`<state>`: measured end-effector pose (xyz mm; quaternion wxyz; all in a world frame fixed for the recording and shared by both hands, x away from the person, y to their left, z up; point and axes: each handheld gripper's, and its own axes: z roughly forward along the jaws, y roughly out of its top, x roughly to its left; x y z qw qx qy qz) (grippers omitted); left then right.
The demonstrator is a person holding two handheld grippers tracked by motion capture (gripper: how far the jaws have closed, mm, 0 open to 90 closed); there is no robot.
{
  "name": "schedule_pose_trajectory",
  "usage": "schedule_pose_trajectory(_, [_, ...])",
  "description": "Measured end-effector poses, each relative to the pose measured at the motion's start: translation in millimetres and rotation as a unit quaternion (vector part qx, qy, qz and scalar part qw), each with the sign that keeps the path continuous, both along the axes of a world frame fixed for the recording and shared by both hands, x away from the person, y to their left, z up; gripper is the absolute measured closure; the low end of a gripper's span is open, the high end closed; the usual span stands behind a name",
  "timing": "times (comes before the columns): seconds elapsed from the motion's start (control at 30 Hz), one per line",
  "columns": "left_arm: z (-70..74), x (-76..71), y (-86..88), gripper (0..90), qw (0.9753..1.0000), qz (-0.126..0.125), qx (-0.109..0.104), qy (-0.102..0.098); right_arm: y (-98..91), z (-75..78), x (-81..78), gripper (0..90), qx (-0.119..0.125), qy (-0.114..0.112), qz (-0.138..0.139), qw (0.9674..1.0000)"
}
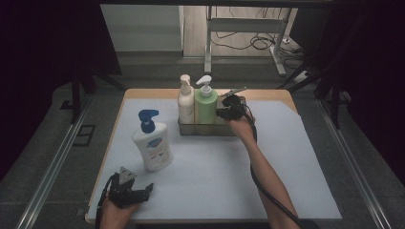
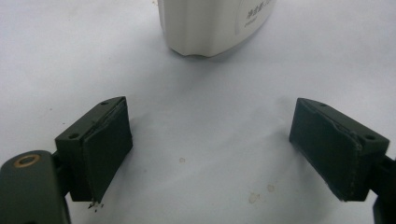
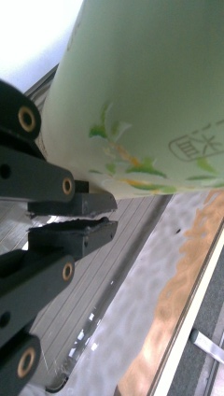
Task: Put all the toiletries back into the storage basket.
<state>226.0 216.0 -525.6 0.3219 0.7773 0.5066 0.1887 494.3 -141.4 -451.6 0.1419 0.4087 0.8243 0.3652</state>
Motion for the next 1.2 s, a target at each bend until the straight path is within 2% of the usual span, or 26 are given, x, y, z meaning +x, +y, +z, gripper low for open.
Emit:
schedule_pose_trajectory(0.2, [0.0,-0.1,0.0,12.6,1.0,0.0,0.0,0.0,-4.0,3.8,-1.7,79.0,0.003,-0.005,0.004,1.0])
schedule_pose_trajectory(0.6, [0.0,-0.1,-0.1,12.6,1.0,0.0,0.0,0.0,-12.4,10.7,-12.1,67.7,-0.007,-0.022,0.01,0.9997])
schedule_pose_trajectory(0.8, [0.0,-0.1,-0.1,12.6,1.0,0.0,0.0,0.0,-19.8,15.3,-21.1,58.1,-0.001,-0.026,0.012,0.9996])
schedule_pose_trajectory(1.2, [0.0,0.0,-0.1,12.5,1.0,0.0,0.0,0.0,-18.4,31.6,-43.6,41.4,0.004,-0.031,0.044,0.9985])
